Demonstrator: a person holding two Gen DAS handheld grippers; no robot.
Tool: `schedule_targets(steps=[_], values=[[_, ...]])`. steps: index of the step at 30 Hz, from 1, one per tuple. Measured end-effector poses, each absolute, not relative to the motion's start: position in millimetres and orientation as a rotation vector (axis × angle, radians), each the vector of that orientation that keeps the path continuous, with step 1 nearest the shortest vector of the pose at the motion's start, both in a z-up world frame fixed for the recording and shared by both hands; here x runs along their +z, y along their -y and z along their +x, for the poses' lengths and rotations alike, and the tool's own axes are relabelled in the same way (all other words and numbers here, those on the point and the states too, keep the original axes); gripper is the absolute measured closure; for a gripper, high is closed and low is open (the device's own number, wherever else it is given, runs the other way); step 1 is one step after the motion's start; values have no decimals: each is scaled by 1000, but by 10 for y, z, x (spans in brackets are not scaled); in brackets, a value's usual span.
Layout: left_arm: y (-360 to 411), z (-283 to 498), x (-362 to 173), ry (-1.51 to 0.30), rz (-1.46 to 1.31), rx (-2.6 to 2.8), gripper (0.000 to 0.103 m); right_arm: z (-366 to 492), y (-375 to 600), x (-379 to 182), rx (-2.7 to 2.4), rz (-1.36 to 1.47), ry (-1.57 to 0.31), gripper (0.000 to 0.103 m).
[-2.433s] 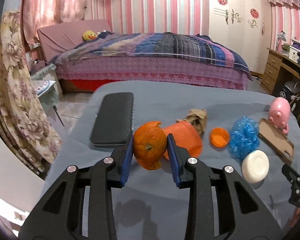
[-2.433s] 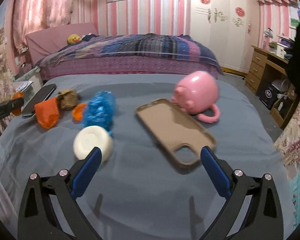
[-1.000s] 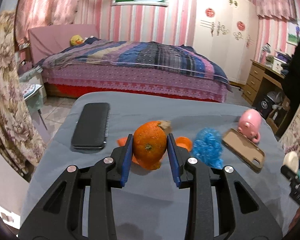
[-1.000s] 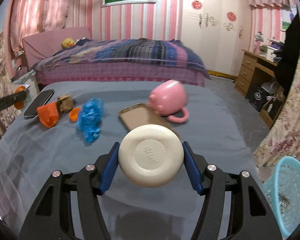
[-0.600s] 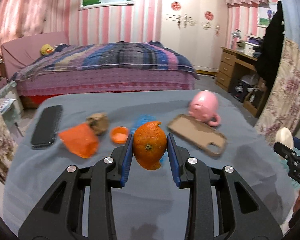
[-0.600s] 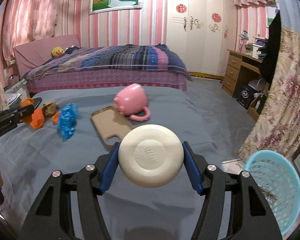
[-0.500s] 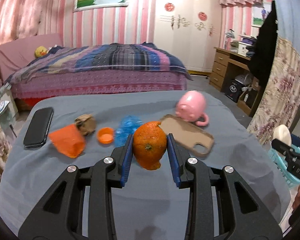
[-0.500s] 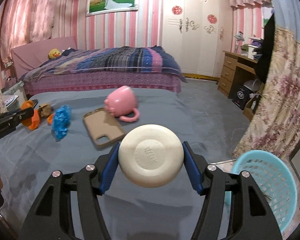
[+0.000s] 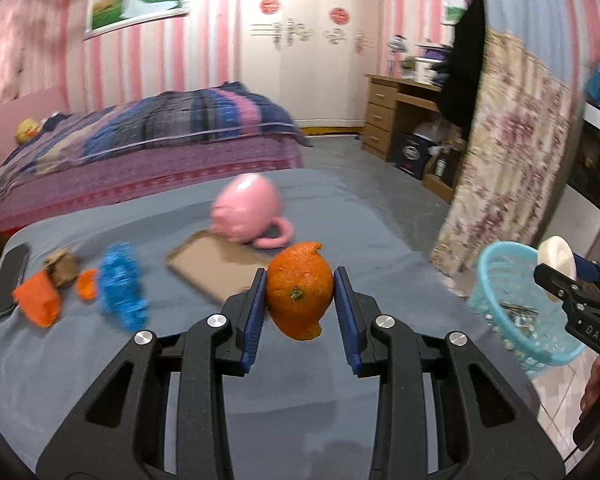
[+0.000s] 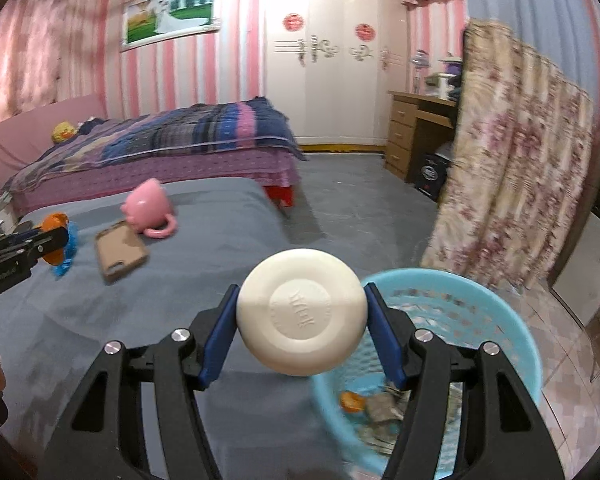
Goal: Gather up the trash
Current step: 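Carry the orange and soap over the blue basket and open both tools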
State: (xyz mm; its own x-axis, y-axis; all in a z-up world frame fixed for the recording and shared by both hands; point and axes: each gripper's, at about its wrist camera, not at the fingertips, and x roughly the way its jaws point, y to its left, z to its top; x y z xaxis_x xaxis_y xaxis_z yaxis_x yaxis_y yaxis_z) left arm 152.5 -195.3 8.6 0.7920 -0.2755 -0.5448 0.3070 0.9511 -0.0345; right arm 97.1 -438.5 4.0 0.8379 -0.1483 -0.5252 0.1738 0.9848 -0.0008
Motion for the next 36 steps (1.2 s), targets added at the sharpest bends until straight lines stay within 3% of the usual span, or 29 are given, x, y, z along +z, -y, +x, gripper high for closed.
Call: schedule_targets(steps=[13, 23, 25, 27, 36], values=[[3510, 1339, -180, -615, 125, -649, 71, 453, 5481, -165, -417, 136, -570, 42], [4239, 1462, -337, -652, 199, -729, 70, 331, 5800, -307, -456, 185, -578, 42], [4297, 1515, -329, -650, 213, -723, 58, 332, 5810, -320, -455, 186, -578, 42], [4286, 1576, -280, -644, 207, -698, 30, 333, 5807, -326, -454, 186, -578, 42], [3823, 1686, -82, -574, 161, -563, 7, 399, 5785, -384, -463, 203, -592, 42]])
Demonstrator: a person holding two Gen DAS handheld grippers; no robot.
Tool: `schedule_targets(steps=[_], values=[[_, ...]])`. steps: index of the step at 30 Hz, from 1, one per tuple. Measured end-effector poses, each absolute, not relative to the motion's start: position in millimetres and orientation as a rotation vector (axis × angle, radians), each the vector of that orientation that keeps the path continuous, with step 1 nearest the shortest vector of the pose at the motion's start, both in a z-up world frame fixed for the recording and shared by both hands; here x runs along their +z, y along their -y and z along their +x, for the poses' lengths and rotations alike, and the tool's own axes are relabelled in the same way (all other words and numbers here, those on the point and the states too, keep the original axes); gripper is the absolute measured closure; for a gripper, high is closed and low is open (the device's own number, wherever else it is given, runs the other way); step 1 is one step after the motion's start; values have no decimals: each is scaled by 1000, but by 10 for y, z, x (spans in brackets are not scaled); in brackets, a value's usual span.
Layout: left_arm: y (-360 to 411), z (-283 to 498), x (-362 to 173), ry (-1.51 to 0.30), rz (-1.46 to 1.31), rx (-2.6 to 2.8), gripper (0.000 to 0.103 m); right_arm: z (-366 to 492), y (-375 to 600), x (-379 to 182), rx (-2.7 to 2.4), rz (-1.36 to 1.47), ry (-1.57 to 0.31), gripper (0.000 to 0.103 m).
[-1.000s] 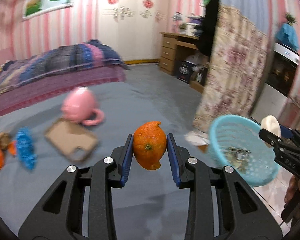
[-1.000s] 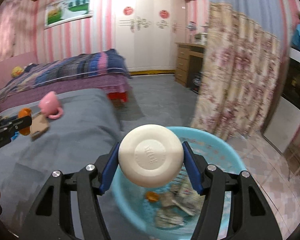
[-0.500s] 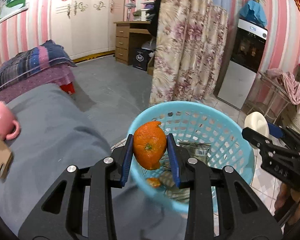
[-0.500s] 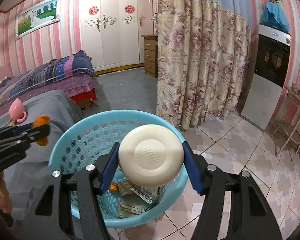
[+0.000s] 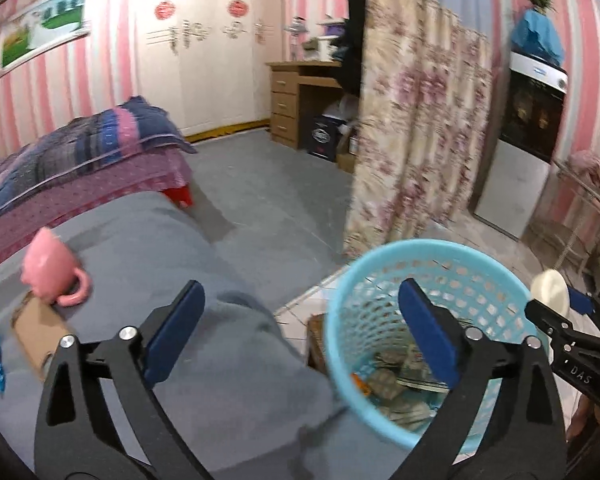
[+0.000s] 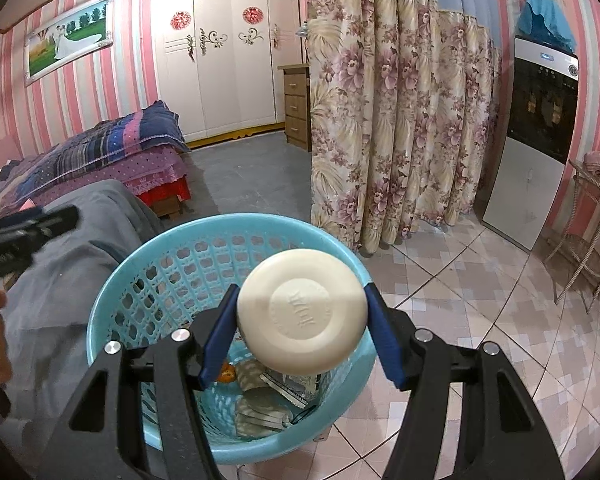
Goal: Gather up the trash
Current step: 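Carry the orange and soap over the blue basket and open both tools, then move both open tools back to the bed toward the orange peel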
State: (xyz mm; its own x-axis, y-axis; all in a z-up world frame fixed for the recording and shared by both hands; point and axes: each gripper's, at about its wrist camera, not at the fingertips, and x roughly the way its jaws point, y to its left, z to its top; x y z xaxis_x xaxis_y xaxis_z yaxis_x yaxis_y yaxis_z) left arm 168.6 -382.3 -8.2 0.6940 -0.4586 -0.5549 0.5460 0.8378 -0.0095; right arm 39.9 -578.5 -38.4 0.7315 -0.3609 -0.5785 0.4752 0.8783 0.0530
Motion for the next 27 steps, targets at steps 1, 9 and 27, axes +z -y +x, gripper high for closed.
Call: schedule_targets(steps=[1, 9, 27], values=[[3762, 1685, -73, -571, 160, -548, 7, 419, 5782, -397, -463, 208, -594, 42], [3270, 1675, -3, -575, 131, -463, 6, 712, 5711, -435, -458, 186, -602, 35], [1656, 1515, 247, -516, 126, -225, 5, 894, 4899, -143, -388, 144, -535, 8]])
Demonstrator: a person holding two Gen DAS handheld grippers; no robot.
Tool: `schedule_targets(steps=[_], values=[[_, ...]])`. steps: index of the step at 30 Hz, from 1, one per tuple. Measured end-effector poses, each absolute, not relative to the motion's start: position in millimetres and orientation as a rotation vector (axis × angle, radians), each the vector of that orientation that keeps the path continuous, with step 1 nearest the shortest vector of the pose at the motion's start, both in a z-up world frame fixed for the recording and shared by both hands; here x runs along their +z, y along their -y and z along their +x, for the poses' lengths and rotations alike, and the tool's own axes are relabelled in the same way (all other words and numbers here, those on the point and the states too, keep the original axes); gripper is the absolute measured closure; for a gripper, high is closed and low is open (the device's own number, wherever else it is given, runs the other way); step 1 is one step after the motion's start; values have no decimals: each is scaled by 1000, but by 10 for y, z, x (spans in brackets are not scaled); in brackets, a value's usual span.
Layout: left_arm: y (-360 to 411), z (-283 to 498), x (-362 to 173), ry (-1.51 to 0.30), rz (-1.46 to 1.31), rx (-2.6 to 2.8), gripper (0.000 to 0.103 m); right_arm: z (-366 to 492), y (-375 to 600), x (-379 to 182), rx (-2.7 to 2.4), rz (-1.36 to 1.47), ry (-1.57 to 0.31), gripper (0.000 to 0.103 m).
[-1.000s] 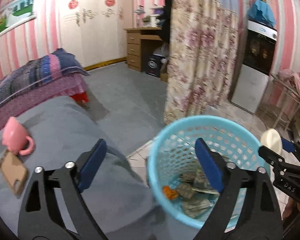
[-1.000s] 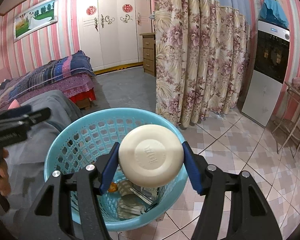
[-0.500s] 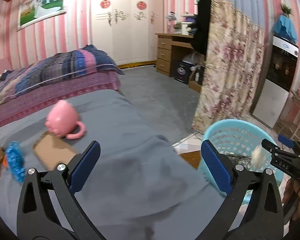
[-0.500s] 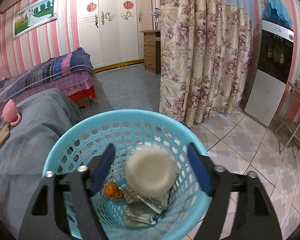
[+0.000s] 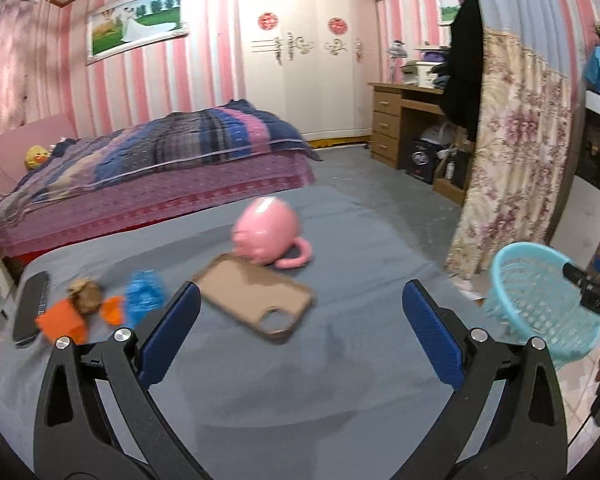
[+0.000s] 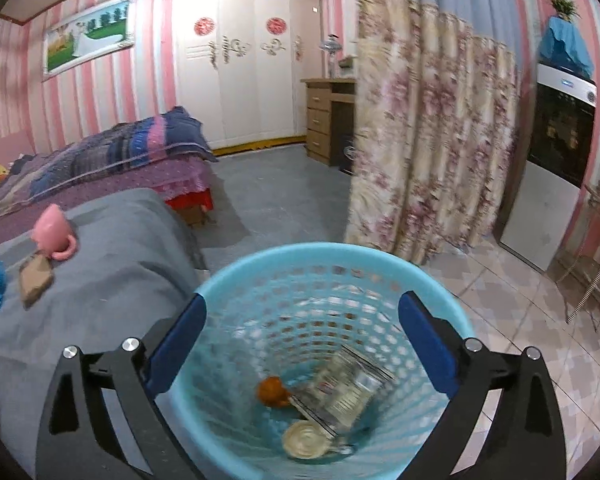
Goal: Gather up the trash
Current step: 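Move both open tools back to the bed toward the orange peel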
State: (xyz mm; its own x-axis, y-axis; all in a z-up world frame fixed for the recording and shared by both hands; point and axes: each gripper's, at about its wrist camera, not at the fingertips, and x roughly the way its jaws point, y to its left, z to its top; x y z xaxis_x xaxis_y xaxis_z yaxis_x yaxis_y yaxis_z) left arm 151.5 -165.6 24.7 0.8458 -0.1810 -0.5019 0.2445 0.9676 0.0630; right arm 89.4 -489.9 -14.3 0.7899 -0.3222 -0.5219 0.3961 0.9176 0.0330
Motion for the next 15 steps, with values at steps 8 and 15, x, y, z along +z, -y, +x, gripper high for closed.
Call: schedule_targets(steps=[8, 15], values=[[945, 1658, 167, -517, 125, -67, 5, 1300, 4131, -55, -254, 80, -548, 8], [321, 1809, 159, -538, 57, 3, 5, 1661, 3354, 15, -119, 10, -552, 8]])
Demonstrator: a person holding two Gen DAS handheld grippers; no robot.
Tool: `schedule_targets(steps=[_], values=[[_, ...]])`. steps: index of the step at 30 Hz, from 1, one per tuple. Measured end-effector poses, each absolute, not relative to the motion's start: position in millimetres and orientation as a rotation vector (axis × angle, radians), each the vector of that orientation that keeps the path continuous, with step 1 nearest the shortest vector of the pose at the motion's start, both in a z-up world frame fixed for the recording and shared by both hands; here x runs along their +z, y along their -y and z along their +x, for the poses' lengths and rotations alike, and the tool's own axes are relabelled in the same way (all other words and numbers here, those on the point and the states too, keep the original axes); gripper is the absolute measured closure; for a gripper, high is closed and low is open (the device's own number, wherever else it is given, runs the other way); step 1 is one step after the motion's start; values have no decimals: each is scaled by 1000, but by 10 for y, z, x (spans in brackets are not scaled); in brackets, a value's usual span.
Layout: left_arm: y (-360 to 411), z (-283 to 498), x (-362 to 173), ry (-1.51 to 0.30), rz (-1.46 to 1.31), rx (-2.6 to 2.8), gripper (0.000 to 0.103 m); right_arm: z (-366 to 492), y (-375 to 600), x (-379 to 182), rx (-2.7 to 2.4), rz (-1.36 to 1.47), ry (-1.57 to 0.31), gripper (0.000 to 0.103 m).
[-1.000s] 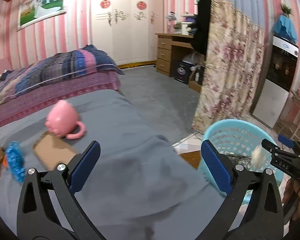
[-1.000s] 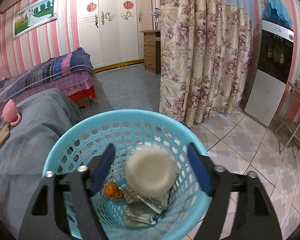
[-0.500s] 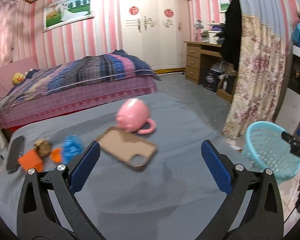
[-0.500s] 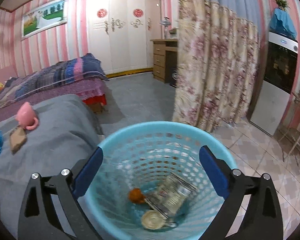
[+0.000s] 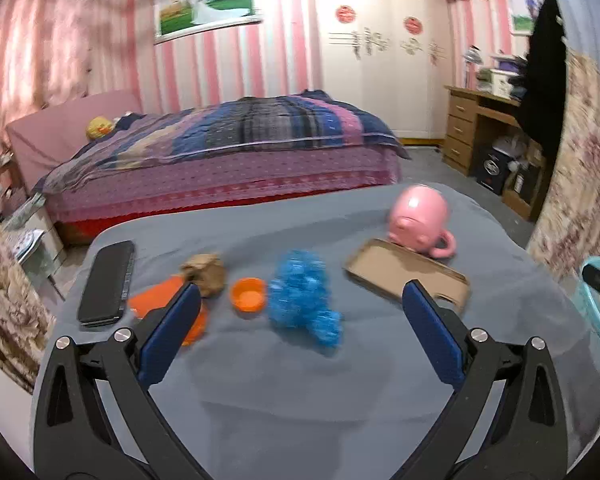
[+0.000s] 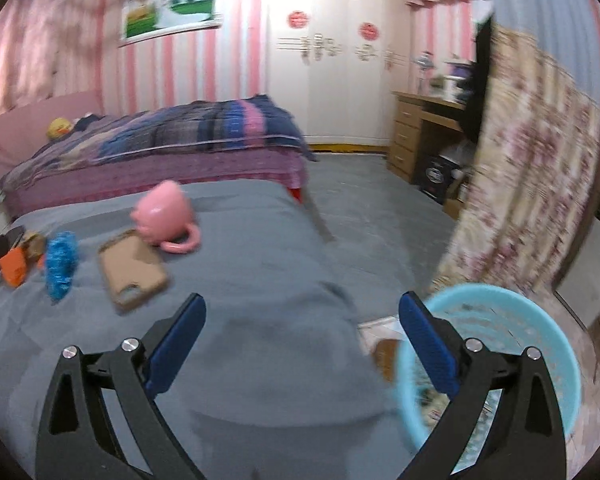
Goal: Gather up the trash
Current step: 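Move both open tools back to the bed toward the orange peel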
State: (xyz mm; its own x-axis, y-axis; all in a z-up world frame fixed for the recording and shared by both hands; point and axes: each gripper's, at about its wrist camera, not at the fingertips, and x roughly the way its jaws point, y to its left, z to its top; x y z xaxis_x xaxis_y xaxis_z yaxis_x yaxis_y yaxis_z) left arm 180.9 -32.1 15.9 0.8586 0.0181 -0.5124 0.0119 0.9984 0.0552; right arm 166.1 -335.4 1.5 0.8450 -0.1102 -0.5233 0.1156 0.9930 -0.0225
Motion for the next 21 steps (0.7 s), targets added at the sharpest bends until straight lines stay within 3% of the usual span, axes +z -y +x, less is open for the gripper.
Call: schedule_targets(steps=[11, 21], values=[[-524, 2036, 16, -592, -46, 132, 5, 2238, 2316, 0, 40, -5, -567, 8], [-886, 2181, -150, -614, -99, 217, 5, 2360, 2083, -300, 70, -4, -592, 8]])
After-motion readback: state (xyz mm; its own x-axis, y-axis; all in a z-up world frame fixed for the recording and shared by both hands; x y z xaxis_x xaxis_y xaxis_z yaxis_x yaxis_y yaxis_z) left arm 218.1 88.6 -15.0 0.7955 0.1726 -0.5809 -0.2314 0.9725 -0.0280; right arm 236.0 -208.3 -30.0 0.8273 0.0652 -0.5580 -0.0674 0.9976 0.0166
